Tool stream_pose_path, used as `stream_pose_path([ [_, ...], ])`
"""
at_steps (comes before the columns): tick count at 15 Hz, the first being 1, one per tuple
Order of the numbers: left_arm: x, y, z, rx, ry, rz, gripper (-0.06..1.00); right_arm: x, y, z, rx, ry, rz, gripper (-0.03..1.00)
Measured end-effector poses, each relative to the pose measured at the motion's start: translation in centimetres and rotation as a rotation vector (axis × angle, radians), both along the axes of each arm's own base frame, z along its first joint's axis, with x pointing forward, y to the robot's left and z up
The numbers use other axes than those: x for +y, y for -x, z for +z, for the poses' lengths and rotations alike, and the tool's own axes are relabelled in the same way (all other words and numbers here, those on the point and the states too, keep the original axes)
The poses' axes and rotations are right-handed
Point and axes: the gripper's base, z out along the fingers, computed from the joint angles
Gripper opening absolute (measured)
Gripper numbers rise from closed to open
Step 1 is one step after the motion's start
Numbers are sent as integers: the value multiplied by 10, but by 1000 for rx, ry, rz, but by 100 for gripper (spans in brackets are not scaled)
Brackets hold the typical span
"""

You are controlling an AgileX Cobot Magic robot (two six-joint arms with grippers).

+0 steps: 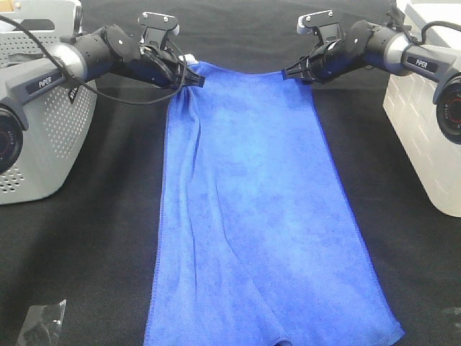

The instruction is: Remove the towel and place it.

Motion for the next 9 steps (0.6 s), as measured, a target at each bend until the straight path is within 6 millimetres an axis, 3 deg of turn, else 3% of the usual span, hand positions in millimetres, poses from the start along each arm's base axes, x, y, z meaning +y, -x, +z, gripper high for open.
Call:
stream_pose_path([
  [2, 0, 0, 0, -3, 1, 3, 36, 0, 1, -2, 21, 11, 8, 68],
  [5, 1, -1, 0, -2, -3, 11, 79, -1, 6, -2, 85, 70, 38, 72],
  [7, 1, 0, 2, 5, -9, 14, 85, -2, 8, 14, 94, 87, 50, 72],
  [9, 1, 3, 17, 26, -18, -10, 86, -2, 11, 38, 103, 88, 58, 72],
])
